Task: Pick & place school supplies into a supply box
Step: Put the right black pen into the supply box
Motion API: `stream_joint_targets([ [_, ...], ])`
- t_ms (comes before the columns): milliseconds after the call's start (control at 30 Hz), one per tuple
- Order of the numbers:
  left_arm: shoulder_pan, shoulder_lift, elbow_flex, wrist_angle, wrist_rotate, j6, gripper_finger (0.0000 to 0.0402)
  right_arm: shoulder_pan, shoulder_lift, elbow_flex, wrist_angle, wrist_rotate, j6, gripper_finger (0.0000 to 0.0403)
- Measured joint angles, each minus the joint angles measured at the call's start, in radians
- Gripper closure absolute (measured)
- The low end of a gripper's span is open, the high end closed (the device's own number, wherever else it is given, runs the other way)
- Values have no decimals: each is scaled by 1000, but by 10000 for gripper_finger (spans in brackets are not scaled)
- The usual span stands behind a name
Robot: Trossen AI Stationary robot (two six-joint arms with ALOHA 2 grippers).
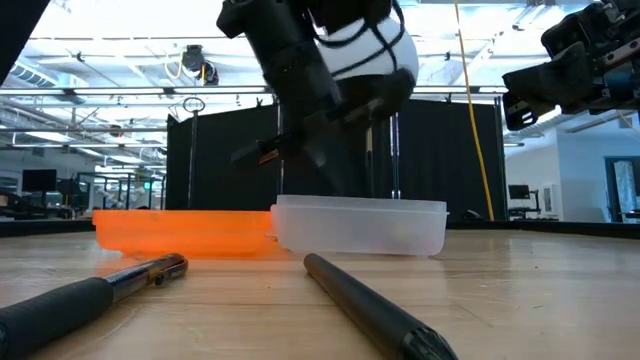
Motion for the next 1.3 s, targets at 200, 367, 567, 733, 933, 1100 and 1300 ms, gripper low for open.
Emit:
stream_joint_targets([
  [200,24,-205,0,41,27,444,289,0,0,0,-1,0,-5,403],
  [367,-82,-498,4,-145,-472,690,289,0,0,0,-1,1,3,403],
  [567,-110,-771,-137,-165,-449,1056,332,0,1,0,-4,1,38,403],
  [733,-79,-940,-410,196,-58,1530,393,0,5,0,-12,2,24,403],
  [933,41,-1180,-731,388,36,1705,397,0,5,0,-1,2,-24,403],
  [1100,135,-1414,-937,560,99,1556,398,0,6,0,13,2,-52,403],
  [1300,84,-1591,-1169,741,95,1531,399,0,6,0,8,2,-59,403],
])
